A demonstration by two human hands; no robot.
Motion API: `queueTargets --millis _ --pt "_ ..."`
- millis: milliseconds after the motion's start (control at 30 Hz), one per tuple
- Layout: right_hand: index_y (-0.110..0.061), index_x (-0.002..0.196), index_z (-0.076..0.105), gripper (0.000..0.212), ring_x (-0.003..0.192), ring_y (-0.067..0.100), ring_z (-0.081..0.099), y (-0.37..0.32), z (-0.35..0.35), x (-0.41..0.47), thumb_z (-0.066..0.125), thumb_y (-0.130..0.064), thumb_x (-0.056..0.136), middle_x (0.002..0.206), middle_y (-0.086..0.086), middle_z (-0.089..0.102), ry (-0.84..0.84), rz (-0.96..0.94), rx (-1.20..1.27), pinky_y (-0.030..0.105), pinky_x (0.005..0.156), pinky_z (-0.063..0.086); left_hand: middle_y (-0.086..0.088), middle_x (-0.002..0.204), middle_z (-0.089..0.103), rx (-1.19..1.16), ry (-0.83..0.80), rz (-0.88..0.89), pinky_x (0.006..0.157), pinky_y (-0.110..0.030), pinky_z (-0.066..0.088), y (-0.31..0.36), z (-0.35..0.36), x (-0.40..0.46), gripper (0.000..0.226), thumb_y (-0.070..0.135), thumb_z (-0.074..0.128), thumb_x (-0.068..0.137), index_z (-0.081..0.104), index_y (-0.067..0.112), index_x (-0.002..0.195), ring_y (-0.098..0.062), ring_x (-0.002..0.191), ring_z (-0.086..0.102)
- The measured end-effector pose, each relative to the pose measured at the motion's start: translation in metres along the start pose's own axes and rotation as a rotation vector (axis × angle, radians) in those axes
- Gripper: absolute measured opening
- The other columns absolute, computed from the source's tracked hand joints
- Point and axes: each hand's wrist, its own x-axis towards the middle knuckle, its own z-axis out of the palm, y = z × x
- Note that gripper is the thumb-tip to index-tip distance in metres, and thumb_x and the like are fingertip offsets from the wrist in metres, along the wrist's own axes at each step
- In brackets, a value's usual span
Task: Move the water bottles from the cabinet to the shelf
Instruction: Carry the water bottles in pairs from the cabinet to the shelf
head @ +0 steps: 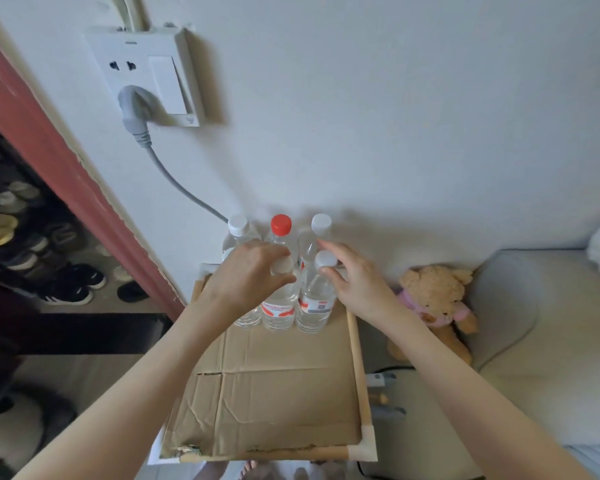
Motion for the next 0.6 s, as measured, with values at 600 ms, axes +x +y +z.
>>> queueTargets --millis 600 --pt "-0.013 0.106 0.061 0.028 0.085 0.022 0.058 0.008 -0.017 0.007 0.066 -0.014 0.079 0.105 0.003 0.059 -0.072 0.014 0.024 0.038 0.083 0.047 -0.001 0.116 0.062 0.056 -0.192 0.088 0.087 -0.027 0.036 -0.005 -0.009 0.024 0.029 0.011 0.063 0.080 0.063 0.017 0.109 -0.020 0.106 0.051"
